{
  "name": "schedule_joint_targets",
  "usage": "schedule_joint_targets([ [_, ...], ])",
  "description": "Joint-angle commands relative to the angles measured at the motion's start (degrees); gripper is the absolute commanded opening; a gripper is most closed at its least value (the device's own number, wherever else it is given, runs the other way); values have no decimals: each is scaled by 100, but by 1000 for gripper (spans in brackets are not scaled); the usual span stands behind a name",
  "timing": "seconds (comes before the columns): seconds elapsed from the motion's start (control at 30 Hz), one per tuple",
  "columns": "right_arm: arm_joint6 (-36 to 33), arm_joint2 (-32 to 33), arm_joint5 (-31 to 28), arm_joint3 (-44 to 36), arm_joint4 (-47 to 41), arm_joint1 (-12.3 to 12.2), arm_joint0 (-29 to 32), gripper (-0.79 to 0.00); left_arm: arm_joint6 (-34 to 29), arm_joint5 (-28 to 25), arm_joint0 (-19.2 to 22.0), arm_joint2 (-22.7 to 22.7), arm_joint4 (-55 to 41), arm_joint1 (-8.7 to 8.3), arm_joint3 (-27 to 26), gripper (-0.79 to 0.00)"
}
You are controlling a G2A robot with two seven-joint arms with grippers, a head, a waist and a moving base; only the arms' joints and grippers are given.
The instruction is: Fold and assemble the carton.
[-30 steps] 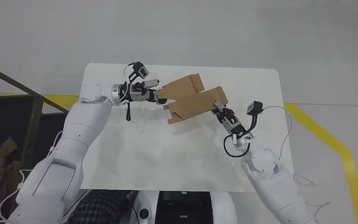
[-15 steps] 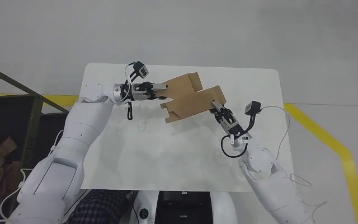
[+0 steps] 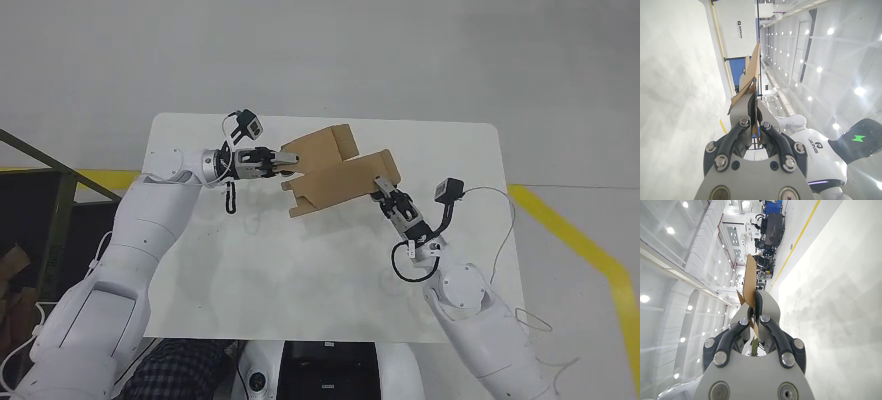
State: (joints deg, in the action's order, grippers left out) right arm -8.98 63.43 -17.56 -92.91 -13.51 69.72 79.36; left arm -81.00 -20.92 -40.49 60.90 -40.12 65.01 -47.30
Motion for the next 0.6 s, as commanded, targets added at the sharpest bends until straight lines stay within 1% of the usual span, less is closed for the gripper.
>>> schedule_joint_targets([
  [0.0,-27,22,27,-10,-39,5,13,0,-38,-4,-7,39,3,-12,29,-785],
  [0.2,-107,384,30,-102,-263,-26,166,0,-184,-33,17,249,26,-85,183,-785],
  [0.3,-248,715,-4,-114,-341,-69,226,0,-255,18,20,307,194,-134,112,-785],
  [0.37,-409,898,-63,-148,-325,-97,246,0,-407,170,7,318,254,-163,29,-785],
  [0.43,-723,1047,-176,-186,-354,-126,238,0,-643,406,27,300,319,-190,0,-785],
  [0.53,-1619,1173,-297,-114,-665,-172,150,0,-700,464,43,240,357,-209,-64,-785],
  [0.57,-2022,1175,-284,-90,-811,-186,97,0,-700,480,31,188,278,-210,-107,-785],
])
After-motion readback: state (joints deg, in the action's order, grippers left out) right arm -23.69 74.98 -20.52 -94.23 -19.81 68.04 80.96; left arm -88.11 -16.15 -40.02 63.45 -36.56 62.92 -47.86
